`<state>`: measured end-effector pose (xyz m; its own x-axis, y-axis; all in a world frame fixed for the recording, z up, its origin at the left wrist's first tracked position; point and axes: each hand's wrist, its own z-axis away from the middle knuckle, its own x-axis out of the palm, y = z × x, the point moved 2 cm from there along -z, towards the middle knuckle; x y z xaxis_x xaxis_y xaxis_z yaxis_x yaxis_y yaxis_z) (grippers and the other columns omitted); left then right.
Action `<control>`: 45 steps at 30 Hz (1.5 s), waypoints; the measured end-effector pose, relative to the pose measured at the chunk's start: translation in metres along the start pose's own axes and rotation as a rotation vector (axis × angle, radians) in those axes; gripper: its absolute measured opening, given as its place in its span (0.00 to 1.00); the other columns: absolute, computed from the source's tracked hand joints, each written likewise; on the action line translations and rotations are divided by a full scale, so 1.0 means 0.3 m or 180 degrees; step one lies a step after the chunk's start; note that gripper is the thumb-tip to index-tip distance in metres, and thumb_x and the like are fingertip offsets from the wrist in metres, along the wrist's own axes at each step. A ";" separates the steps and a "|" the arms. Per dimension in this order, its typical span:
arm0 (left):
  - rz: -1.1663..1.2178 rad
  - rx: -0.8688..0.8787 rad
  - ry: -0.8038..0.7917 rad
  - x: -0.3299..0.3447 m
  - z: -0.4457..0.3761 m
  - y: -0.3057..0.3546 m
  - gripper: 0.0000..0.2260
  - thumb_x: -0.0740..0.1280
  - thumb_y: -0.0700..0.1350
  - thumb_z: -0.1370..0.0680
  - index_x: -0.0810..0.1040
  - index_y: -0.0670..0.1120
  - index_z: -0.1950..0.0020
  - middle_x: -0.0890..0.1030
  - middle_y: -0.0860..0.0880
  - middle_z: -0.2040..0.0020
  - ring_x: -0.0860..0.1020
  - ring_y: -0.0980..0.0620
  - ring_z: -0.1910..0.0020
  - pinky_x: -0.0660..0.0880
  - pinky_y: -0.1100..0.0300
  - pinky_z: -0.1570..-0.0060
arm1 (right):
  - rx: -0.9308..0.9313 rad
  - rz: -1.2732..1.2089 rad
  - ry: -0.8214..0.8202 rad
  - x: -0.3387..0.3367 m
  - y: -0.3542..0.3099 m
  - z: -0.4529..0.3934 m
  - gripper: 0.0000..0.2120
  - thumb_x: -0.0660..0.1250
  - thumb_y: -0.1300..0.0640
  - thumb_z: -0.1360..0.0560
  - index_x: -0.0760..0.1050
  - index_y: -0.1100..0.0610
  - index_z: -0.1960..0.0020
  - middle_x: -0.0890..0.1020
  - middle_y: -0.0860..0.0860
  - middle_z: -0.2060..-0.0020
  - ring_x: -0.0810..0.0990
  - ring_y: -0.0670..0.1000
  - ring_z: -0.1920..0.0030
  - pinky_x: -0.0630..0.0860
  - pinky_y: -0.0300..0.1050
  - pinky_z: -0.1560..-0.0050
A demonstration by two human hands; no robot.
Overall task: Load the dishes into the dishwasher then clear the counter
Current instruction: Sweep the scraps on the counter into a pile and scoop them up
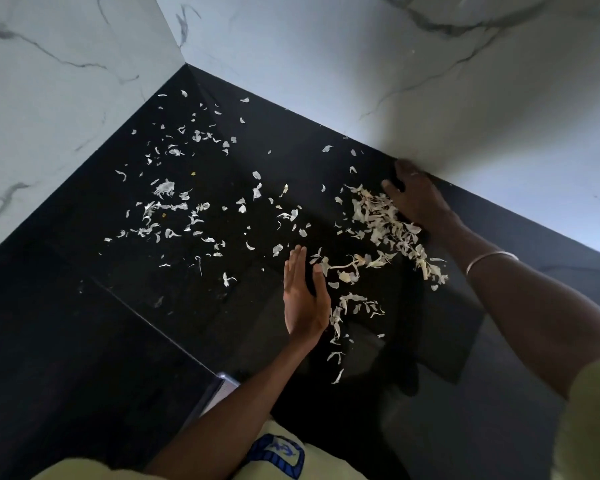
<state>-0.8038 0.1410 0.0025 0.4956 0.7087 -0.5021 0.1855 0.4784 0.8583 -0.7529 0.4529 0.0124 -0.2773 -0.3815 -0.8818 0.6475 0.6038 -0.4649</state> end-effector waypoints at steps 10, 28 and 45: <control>0.0166 0.0038 0.0027 -0.006 0.000 -0.002 0.26 0.54 0.59 0.19 0.65 0.49 0.24 0.64 0.54 0.23 0.56 0.54 0.22 0.57 0.56 0.24 | -0.0894 -0.0447 0.0053 -0.007 -0.094 0.241 0.23 0.54 0.44 0.17 0.67 0.52 0.26 0.72 0.50 0.29 0.71 0.48 0.30 0.69 0.47 0.30; -0.0632 -0.0003 0.0826 -0.351 -0.260 -0.191 0.25 0.50 0.53 0.16 0.62 0.41 0.23 0.61 0.46 0.22 0.54 0.54 0.21 0.54 0.51 0.22 | -0.1128 -0.0412 -0.0364 0.176 -0.430 -0.030 0.30 0.57 0.47 0.18 0.53 0.55 0.20 0.56 0.50 0.21 0.50 0.46 0.22 0.51 0.49 0.21; -0.0560 -0.0176 0.0572 -0.349 -0.259 -0.180 0.27 0.49 0.59 0.17 0.59 0.47 0.21 0.57 0.53 0.21 0.49 0.58 0.22 0.50 0.60 0.23 | -0.0802 -0.0248 -0.0391 0.131 -0.390 -0.234 0.30 0.55 0.43 0.18 0.55 0.56 0.21 0.58 0.50 0.22 0.54 0.47 0.22 0.52 0.45 0.23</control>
<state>-0.9315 0.0812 0.0007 0.3000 0.6904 -0.6583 0.2064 0.6267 0.7514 -0.8894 0.4164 0.0267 -0.2213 -0.5063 -0.8335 0.4267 0.7183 -0.5496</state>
